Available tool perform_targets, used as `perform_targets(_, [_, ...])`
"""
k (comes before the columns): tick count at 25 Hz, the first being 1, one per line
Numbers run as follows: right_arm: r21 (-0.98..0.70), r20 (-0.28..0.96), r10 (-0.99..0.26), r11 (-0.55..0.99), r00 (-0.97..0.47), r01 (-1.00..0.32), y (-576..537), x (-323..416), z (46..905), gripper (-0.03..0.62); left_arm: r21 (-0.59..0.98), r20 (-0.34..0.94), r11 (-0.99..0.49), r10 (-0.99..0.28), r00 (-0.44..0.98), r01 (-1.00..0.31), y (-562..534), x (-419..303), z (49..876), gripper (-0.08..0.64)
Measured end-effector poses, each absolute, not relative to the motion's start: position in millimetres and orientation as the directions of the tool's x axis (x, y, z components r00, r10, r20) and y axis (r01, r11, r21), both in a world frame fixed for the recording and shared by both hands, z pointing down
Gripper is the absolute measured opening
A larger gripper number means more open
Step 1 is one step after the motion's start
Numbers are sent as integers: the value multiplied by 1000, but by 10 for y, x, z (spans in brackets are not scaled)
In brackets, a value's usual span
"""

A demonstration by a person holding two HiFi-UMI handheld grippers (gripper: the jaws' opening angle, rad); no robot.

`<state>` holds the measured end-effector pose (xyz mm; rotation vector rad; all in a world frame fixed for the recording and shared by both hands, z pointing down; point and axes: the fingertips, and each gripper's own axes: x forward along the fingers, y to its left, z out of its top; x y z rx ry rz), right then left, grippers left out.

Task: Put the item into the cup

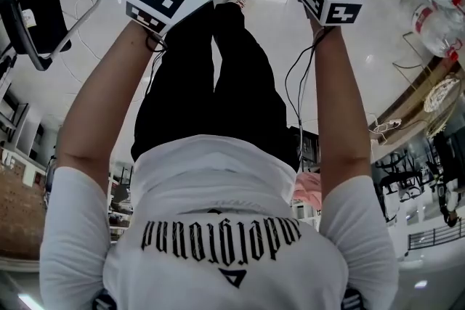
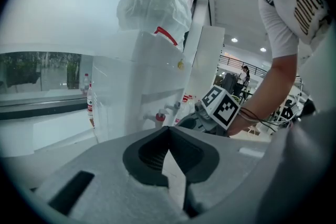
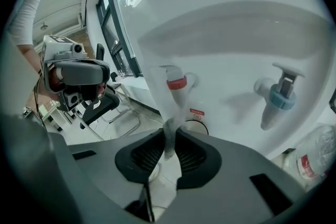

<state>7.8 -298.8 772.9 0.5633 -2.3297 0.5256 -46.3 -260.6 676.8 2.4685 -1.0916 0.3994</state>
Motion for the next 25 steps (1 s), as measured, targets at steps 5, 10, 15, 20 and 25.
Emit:
perform_targets(5, [-244,689,-270,787,-673,-566,-3126,33,7874,66,268,415,-590,-643,644,-762,-2616,-533,6805,12])
perform_targets(10, [-229,702,-280,781,-655,-581,-3193,26,7939,66,277,427,-583,-637,642,-763,-2538,-584,6881,12])
perform_targets(15, [-205,710,-304,773,-635,-600,-3260,6,7949,66,296,426,-576,-635,645,-762,-2466,-620,6938,12])
perform_targets(20, [-200,718,-318,759,-620,-620,-3272,4,7947,80,308,424,-569,-635,646,-762,-2422,-635,6951,12])
perform_targets(25, [-195,712,-325,760,-623,-619,-3251,10,7866,80,300,420,-578,-634,649,-759,-2413,-635,6890,12])
